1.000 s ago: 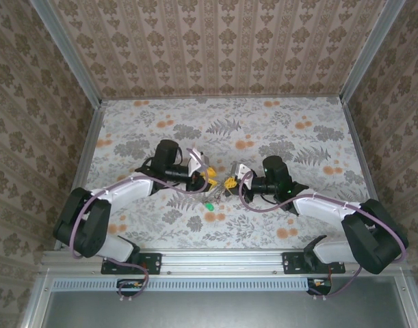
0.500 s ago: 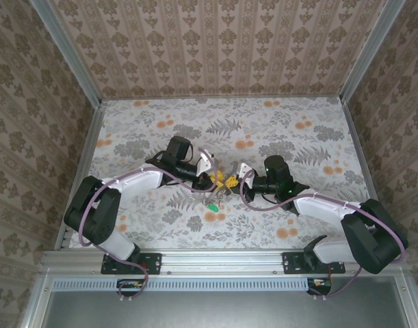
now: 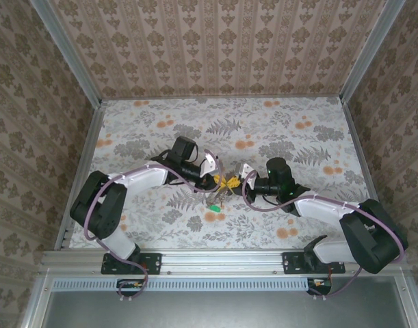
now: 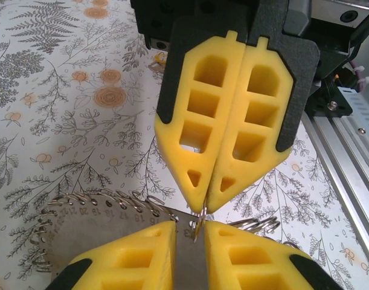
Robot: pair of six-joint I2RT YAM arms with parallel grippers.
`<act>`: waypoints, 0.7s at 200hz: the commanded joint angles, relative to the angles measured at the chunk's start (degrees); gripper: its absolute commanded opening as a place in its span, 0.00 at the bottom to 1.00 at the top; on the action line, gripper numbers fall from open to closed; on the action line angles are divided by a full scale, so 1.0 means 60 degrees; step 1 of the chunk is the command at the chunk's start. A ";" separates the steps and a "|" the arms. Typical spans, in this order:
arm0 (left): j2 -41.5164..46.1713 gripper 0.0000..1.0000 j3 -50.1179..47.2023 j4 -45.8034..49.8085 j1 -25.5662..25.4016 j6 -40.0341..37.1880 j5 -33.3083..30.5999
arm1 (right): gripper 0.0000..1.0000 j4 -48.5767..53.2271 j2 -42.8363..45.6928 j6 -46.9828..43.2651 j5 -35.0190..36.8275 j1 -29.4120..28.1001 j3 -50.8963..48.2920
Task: Put the keys on the keyring
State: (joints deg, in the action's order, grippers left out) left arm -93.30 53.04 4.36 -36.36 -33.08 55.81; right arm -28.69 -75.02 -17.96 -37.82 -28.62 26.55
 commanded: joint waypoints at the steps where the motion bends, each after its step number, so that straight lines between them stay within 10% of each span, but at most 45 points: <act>1: -0.0156 0.19 0.0302 0.0179 -0.0049 -0.0339 0.0062 | 0.00 -0.0536 -0.0006 0.0090 -0.0339 0.0074 -0.0056; 140: -0.0364 0.00 0.0560 0.0326 -0.0123 -0.0461 0.0188 | 0.06 0.0452 0.0095 0.0048 -0.0027 0.0112 0.0198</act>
State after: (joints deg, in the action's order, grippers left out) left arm -96.64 57.21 9.02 -36.91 -36.05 55.88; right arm -30.35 -76.09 -16.25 -38.13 -27.83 26.52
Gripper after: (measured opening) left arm 0.043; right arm 0.060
